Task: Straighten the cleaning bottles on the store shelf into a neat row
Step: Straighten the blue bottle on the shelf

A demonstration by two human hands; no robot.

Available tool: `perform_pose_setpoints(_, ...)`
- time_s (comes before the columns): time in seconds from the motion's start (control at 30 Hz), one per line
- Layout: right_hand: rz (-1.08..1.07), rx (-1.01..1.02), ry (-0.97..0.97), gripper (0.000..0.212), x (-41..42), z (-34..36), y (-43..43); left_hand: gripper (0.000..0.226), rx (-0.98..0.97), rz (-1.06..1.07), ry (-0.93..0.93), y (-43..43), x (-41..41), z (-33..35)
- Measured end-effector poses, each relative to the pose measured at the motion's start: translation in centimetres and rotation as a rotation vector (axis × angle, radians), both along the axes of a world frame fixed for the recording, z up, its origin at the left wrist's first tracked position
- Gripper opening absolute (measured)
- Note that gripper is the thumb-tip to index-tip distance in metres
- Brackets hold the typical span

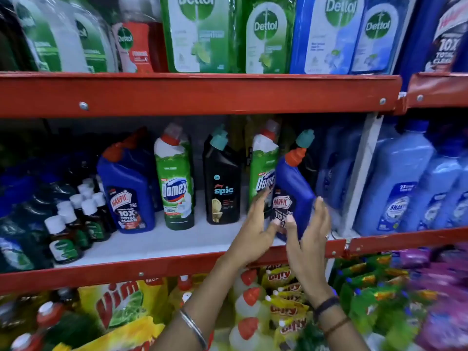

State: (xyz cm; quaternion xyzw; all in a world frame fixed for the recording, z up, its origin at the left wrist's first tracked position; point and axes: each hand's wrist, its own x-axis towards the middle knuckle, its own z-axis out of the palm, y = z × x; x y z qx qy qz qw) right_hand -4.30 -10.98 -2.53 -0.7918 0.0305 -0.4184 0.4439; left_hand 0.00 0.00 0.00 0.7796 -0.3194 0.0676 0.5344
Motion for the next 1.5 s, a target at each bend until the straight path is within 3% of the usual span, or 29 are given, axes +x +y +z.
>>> perform_pose_setpoints(0.1,0.028,0.050,0.079,0.064,0.8,-0.4,-0.8,0.060,-0.066,0.019,0.246,-1.1,1.7,0.1)
perform_pose_setpoints(0.23,-0.016,0.037,0.075,0.052,1.7,-0.8,-2.1,0.050,-0.047,0.029,0.353,-2.3,3.2,0.4)
perform_pose_setpoints(0.47,0.040,0.186,0.087,0.049,2.4,-1.0,-3.1,0.036,-0.099,0.134,0.281,-2.0,2.9,0.5)
perform_pose_setpoints(0.67,0.175,0.228,0.087,0.050,2.0,-0.4,-1.2,0.040,-0.195,0.161,0.187,1.1,1.8,1.3)
perform_pose_setpoints(1.03,0.461,0.274,0.047,0.048,2.6,1.9,10.4,0.044,-0.392,0.387,0.127,13.5,-0.9,2.6)
perform_pose_setpoints(1.5,0.653,0.232,0.136,0.049,5.0,1.3,23.8,0.043,-0.420,0.660,0.101,26.5,-0.5,0.2)
